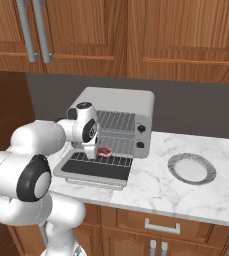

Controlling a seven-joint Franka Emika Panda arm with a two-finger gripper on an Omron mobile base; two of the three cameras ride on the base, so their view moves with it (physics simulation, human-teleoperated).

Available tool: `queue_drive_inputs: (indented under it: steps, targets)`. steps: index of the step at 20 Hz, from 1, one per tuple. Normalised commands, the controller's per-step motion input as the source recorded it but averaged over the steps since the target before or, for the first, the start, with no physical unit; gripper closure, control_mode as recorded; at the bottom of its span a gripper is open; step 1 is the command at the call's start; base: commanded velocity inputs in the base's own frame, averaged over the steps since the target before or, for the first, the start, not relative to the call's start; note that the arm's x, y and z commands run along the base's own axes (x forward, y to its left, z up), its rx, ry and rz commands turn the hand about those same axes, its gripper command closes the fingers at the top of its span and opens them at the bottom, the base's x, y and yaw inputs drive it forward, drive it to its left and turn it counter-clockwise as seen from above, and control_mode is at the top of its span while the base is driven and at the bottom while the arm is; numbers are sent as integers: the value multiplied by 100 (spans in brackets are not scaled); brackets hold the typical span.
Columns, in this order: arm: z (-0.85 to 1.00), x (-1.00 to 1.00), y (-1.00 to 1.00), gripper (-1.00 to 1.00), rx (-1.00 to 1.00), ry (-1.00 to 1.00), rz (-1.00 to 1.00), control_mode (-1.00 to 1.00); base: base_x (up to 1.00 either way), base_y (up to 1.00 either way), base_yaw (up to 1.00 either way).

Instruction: Open the toaster oven door. Place the hotdog bun on the top rack in the toaster oven and place the steak on the bottom rack.

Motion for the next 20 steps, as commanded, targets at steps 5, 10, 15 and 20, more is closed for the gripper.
queue_drive_inputs:
  steps: [5, 10, 15, 20]
  targets:
    - [8, -40, 1, -100, 1, 0, 3, -100, 0, 0, 0]
    - [6, -37, 3, -100, 0, 0, 14, -100, 0, 0, 0]
    - [0, -32, 10, -100, 0, 3, 38, -100, 0, 0, 0]
    - [-3, -10, 13, -100, 0, 6, 49, -100, 0, 0, 0]
